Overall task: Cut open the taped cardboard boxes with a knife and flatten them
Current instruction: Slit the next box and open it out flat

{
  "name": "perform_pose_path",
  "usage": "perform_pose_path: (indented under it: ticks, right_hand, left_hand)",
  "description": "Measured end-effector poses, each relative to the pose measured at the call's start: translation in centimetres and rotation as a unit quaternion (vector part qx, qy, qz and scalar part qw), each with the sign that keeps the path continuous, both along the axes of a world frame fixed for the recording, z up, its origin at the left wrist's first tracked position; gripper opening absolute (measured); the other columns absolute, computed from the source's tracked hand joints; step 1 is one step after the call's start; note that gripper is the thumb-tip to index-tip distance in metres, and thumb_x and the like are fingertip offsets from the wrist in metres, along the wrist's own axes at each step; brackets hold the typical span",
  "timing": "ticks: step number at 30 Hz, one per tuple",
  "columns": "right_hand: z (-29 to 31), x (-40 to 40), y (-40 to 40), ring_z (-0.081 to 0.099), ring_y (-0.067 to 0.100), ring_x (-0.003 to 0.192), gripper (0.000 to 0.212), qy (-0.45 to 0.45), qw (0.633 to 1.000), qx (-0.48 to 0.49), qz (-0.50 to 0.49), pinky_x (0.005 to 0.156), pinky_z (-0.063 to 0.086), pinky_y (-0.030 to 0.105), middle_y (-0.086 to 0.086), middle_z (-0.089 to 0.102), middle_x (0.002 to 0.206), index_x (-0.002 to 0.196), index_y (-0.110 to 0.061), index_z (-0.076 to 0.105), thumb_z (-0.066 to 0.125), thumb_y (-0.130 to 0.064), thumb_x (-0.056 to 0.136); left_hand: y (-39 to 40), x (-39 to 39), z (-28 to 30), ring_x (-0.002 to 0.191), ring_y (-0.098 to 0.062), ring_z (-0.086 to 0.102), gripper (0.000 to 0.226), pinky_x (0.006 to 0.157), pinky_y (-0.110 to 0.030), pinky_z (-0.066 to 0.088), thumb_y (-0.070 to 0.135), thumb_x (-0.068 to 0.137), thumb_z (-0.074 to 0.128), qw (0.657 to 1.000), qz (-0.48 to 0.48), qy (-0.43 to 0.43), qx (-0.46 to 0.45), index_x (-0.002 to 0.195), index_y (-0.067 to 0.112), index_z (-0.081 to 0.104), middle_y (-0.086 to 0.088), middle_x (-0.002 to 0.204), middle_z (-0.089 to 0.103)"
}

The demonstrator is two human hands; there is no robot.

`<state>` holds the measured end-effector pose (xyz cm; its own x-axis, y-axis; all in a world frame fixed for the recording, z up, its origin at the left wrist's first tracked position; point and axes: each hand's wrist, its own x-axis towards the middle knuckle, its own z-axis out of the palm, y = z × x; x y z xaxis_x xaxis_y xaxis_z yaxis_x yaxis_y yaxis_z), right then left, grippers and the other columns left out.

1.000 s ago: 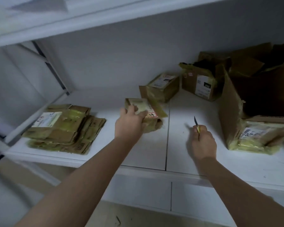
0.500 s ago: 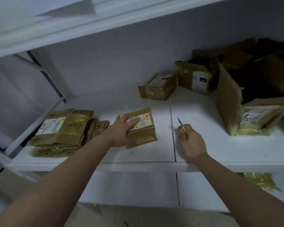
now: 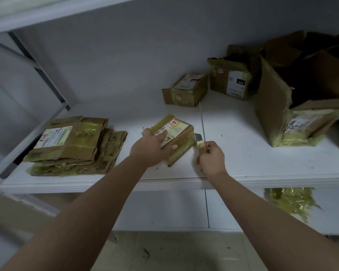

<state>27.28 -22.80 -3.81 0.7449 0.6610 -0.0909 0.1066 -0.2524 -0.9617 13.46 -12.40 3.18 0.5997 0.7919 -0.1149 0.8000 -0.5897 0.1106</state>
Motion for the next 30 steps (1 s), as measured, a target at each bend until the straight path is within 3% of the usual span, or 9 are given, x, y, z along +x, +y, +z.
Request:
perform_pose_path:
  ticks: [8, 13, 15, 17, 19, 21, 23, 27, 30]
  right_hand:
    - [0.0, -0.5, 0.5, 0.053, 0.024, 0.063, 0.025, 0.018, 0.999, 0.016, -0.021, 0.066, 0.047, 0.033, 0.011, 0.058, 0.068, 0.074, -0.011, 0.053, 0.043, -0.016, 0.096]
    - [1.5, 0.8, 2.2, 0.051, 0.024, 0.063, 0.026, 0.016, 1.0, -0.002, 0.007, 0.058, 0.042, 0.027, 0.009, 0.056, 0.066, 0.074, -0.007, 0.058, 0.044, -0.011, 0.095]
    - [1.6, 1.0, 2.6, 0.051, 0.024, 0.065, 0.027, 0.017, 1.0, -0.012, 0.016, 0.059, 0.041, 0.027, 0.008, 0.056, 0.067, 0.072, -0.008, 0.058, 0.044, -0.01, 0.095]
    - [1.2, 0.8, 2.8, 0.053, 0.025, 0.067, 0.027, 0.026, 0.999, -0.019, 0.012, 0.063, 0.042, 0.028, 0.009, 0.057, 0.07, 0.072, -0.009, 0.058, 0.043, -0.009, 0.095]
    - [0.8, 0.3, 2.8, 0.054, 0.025, 0.069, 0.024, 0.037, 0.999, -0.019, 0.001, 0.065, 0.044, 0.031, 0.011, 0.059, 0.074, 0.078, -0.007, 0.059, 0.042, -0.01, 0.095]
    - [0.5, 0.2, 3.1, 0.055, 0.027, 0.071, 0.023, 0.038, 0.999, -0.017, -0.002, 0.067, 0.046, 0.034, 0.012, 0.06, 0.076, 0.08, -0.006, 0.06, 0.043, -0.011, 0.094]
    - [0.7, 0.6, 3.6, 0.055, 0.028, 0.071, 0.022, 0.033, 0.999, -0.019, 0.0, 0.066, 0.046, 0.034, 0.013, 0.061, 0.076, 0.078, -0.007, 0.059, 0.043, -0.011, 0.094]
    - [1.6, 1.7, 4.4, 0.057, 0.026, 0.075, 0.024, 0.005, 0.999, -0.032, 0.007, 0.067, 0.043, 0.028, 0.012, 0.062, 0.081, 0.086, -0.004, 0.063, 0.043, -0.013, 0.096]
    - [1.8, 2.2, 4.5, 0.055, 0.024, 0.073, 0.026, 0.008, 0.999, -0.04, 0.003, 0.067, 0.041, 0.027, 0.011, 0.061, 0.079, 0.085, -0.004, 0.065, 0.044, -0.014, 0.097]
  left_hand:
    - [-1.1, 0.5, 0.1, 0.118, -0.033, 0.049, 0.068, 0.098, -0.045, 0.045, 0.068, 0.091, 0.024, 0.999, -0.016, 0.013, 0.028, 0.147, 0.031, 0.033, -0.015, 0.134, 0.034]
    - [-0.8, -0.6, 1.8, 0.114, -0.031, 0.046, 0.056, 0.095, -0.04, 0.035, 0.057, 0.098, 0.015, 0.97, -0.11, 0.123, 0.181, 0.145, 0.036, 0.038, -0.015, 0.123, 0.049]
    - [-0.2, -1.3, 1.7, 0.129, -0.032, 0.032, 0.055, 0.107, -0.045, 0.026, 0.058, 0.098, 0.021, 0.976, -0.123, 0.115, 0.138, 0.146, 0.037, 0.037, -0.015, 0.14, 0.04]
    - [0.2, -1.8, 1.2, 0.147, -0.031, 0.004, 0.06, 0.117, -0.053, 0.009, 0.061, 0.095, 0.027, 0.991, -0.121, 0.058, 0.003, 0.149, 0.035, 0.031, -0.01, 0.16, 0.012]
    - [0.6, -2.2, 1.0, 0.148, -0.024, -0.013, 0.073, 0.119, -0.054, 0.001, 0.066, 0.088, 0.029, 0.985, -0.11, 0.021, -0.128, 0.153, 0.033, 0.017, -0.001, 0.163, -0.006]
    - [0.9, -2.4, 1.3, 0.147, -0.019, -0.018, 0.084, 0.12, -0.05, -0.001, 0.068, 0.084, 0.037, 0.977, -0.106, 0.036, -0.18, 0.153, 0.034, 0.004, 0.006, 0.161, -0.013]
    - [1.2, -2.3, 1.4, 0.148, -0.021, -0.014, 0.086, 0.119, -0.045, 0.004, 0.061, 0.089, 0.046, 0.979, -0.123, 0.069, -0.146, 0.154, 0.031, -0.002, 0.004, 0.161, -0.015]
    - [0.5, 0.2, -0.3, 0.14, -0.034, 0.033, 0.073, 0.108, -0.045, 0.036, 0.055, 0.097, 0.036, 0.985, -0.133, 0.103, 0.047, 0.154, 0.02, 0.008, -0.011, 0.161, 0.011]
    - [0.2, 1.6, -0.9, 0.128, -0.035, 0.047, 0.076, 0.101, -0.044, 0.043, 0.06, 0.095, 0.031, 0.979, -0.128, 0.126, 0.099, 0.153, 0.015, 0.012, -0.018, 0.156, 0.023]
